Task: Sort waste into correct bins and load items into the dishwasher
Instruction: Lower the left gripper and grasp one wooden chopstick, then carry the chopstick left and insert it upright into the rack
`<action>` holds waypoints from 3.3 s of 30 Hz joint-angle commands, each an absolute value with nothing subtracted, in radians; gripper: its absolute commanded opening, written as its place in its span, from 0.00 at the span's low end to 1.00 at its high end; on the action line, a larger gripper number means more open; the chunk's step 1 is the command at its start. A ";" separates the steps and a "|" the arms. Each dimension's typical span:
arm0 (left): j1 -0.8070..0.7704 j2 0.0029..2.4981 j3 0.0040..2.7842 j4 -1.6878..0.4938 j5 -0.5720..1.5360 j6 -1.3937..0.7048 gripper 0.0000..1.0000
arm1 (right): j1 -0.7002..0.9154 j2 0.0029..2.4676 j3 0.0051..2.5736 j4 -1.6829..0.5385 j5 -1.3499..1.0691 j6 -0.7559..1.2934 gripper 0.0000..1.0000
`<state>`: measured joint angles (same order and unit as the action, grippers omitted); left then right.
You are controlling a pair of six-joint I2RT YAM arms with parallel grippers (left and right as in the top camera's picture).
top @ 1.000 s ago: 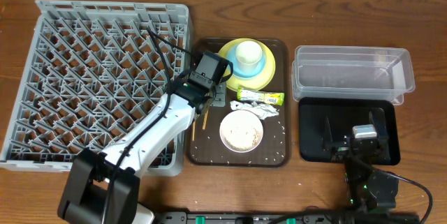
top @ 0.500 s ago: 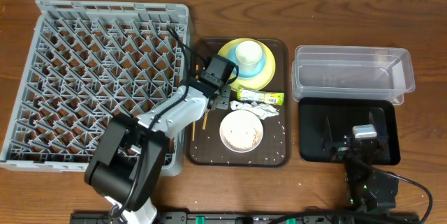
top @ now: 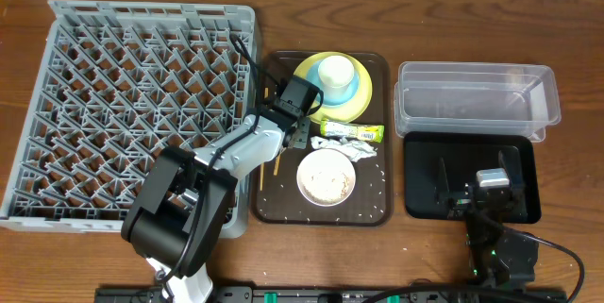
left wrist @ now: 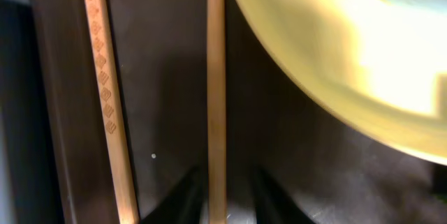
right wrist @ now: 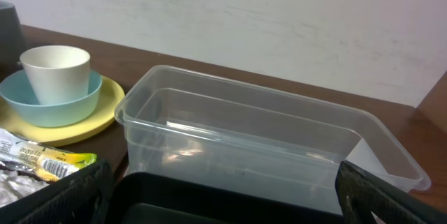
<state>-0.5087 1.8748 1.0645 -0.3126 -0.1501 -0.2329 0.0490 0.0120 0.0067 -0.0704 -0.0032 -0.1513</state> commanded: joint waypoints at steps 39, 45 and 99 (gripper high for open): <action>-0.512 1.697 1.028 -0.484 -0.169 -0.402 0.07 | 0.056 0.007 0.005 -0.075 -0.004 -0.162 0.99; -0.512 1.777 1.027 -0.494 -0.127 -0.474 0.08 | 0.056 0.007 0.005 -0.075 -0.004 -0.162 0.99; -0.505 1.859 1.042 -0.455 -0.168 -0.311 0.22 | 0.056 0.007 0.005 -0.075 -0.004 -0.162 0.99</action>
